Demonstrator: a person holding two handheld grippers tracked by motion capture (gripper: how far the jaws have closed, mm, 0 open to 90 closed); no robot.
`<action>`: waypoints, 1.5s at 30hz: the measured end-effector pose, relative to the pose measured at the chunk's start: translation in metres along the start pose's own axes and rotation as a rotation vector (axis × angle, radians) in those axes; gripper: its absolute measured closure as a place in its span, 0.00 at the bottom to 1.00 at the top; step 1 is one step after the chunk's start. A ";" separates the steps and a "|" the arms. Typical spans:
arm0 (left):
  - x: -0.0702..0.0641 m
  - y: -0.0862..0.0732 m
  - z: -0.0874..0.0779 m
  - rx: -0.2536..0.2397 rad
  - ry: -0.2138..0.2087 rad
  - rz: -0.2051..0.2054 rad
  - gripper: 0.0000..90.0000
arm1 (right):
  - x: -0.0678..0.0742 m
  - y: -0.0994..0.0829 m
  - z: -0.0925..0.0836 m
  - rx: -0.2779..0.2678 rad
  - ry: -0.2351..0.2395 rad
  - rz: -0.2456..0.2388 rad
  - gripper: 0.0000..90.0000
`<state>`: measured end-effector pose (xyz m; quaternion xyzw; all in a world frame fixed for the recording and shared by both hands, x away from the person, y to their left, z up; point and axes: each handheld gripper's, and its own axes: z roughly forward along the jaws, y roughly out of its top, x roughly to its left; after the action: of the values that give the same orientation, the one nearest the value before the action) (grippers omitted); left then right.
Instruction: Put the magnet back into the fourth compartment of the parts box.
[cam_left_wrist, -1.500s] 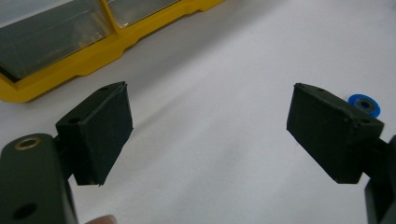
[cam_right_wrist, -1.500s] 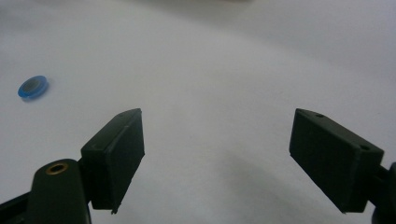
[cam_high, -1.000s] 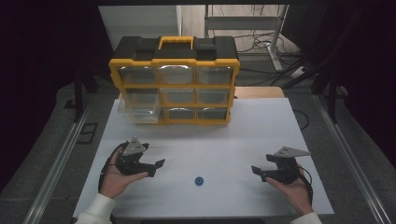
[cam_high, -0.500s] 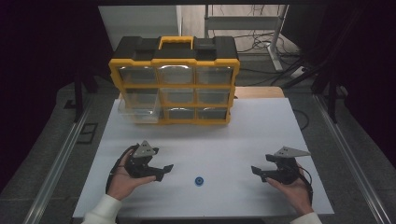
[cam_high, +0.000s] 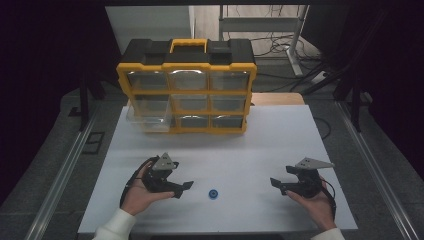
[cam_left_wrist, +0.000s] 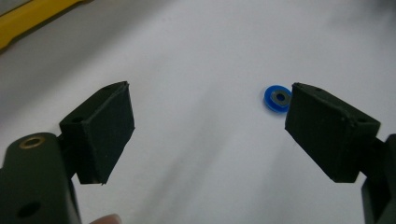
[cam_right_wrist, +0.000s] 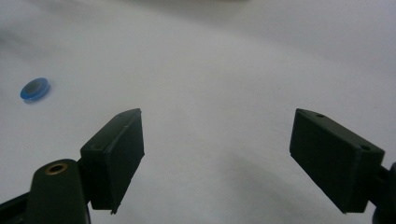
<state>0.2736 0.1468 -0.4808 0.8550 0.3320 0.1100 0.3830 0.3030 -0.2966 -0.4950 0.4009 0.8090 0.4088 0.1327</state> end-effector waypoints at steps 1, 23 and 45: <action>0.000 0.001 0.000 -0.002 0.000 0.001 0.17 | 0.000 0.000 0.000 0.000 0.001 0.000 0.20; -0.016 0.014 0.025 0.052 -0.085 0.042 0.17 | 0.001 0.000 0.000 0.007 0.008 -0.011 0.20; -0.038 0.029 0.070 0.179 -0.116 0.108 0.17 | 0.002 0.000 0.000 0.014 0.005 -0.013 0.20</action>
<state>0.2904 0.0673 -0.5053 0.9073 0.2713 0.0504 0.3172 0.3021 -0.2952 -0.4953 0.3956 0.8147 0.4034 0.1305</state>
